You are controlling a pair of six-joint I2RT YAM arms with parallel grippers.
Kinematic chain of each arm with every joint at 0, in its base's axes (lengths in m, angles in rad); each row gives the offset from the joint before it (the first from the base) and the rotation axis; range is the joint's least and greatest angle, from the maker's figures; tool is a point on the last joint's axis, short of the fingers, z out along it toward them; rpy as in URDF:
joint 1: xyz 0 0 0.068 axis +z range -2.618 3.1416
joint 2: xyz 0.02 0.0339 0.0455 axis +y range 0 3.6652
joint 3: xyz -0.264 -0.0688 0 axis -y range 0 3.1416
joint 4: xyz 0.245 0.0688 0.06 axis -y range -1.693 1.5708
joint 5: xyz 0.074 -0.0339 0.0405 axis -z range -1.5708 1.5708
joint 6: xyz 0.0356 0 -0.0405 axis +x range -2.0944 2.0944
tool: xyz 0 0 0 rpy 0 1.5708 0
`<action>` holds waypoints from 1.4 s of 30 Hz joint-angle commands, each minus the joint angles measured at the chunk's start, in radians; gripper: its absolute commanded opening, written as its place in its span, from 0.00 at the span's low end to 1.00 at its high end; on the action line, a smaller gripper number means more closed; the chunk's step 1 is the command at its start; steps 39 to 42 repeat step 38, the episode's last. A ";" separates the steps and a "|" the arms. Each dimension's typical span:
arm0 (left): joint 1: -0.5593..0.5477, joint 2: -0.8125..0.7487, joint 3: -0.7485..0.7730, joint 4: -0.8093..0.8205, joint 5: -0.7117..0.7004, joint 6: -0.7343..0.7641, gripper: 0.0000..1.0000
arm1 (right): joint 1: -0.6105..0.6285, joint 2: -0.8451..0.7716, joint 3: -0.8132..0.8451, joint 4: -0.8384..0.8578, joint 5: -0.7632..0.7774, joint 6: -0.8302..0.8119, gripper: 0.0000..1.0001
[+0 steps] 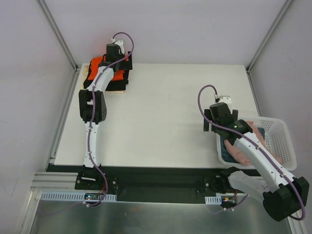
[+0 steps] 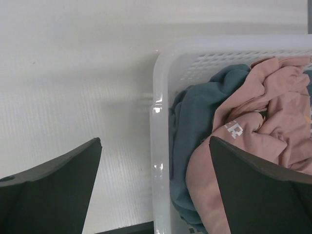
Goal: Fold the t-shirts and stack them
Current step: Put the neatly folded tshirt into the corner of the board with the left arm
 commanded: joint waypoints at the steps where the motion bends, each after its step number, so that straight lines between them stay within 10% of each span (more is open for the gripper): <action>1: -0.062 -0.321 -0.080 -0.013 -0.105 0.067 0.99 | -0.004 -0.077 0.033 0.027 -0.084 0.002 0.97; 6: -0.163 -0.601 -0.225 -0.146 -0.268 0.000 0.99 | -0.006 -0.123 -0.052 0.091 -0.159 0.011 0.97; 25: -0.332 -1.542 -1.525 -0.289 -0.277 -0.556 0.99 | -0.004 -0.189 -0.215 0.280 -0.362 0.037 0.97; 42: -0.332 -1.577 -1.541 -0.369 -0.375 -0.583 0.99 | -0.003 -0.183 -0.249 0.349 -0.377 0.051 0.97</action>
